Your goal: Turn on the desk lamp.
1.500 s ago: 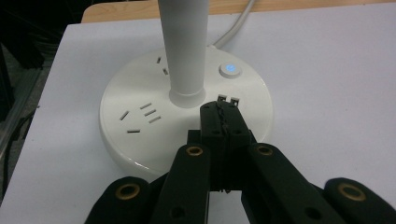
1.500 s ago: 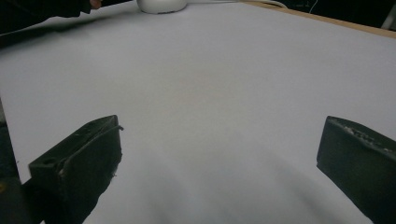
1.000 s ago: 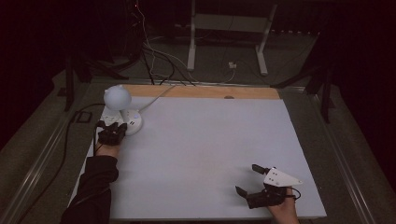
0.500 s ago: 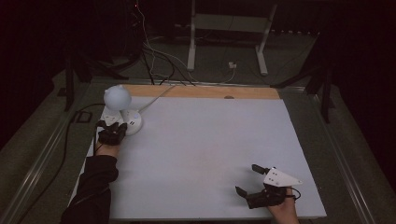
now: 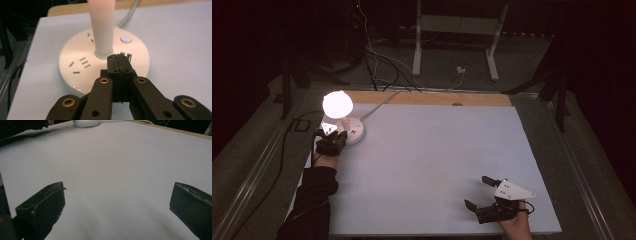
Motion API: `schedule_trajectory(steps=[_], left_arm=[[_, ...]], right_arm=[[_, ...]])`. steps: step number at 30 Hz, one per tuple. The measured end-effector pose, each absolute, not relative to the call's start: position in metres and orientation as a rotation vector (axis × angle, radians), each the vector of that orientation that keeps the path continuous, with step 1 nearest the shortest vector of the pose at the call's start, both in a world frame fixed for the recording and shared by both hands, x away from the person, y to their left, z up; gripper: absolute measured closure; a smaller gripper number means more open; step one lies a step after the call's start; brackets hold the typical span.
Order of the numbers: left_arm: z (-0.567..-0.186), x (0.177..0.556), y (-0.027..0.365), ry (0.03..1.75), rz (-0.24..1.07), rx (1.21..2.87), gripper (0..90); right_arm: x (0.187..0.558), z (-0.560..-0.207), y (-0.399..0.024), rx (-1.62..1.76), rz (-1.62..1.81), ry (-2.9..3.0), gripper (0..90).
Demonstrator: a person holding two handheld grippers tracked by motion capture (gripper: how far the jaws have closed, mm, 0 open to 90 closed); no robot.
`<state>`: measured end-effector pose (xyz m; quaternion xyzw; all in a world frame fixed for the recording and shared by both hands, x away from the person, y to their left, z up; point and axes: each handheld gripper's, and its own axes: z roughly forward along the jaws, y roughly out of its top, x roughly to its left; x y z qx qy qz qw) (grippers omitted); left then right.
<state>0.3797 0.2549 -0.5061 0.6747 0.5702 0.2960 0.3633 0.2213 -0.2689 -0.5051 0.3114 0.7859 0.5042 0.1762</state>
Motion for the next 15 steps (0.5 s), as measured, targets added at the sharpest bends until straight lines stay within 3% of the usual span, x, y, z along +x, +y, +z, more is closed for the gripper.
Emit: schedule_trajectory(steps=[9,12,13,15], left_arm=[[-0.493,0.373,0.253,1.507,0.721,1.714,80.5],[-0.491,0.372,0.25,1.53,0.713,1.713,73.7],[-0.49,0.372,0.249,1.545,0.731,1.718,60.8],[-0.489,0.372,0.246,1.557,0.746,1.729,58.1]], right_arm=[[0.221,-0.504,-0.269,0.876,1.427,2.227,0.0],[0.221,-0.504,-0.269,0.876,1.426,2.227,0.0],[0.221,-0.504,-0.269,0.877,1.427,2.227,0.0],[0.221,-0.505,-0.269,0.877,1.427,2.227,0.0]])
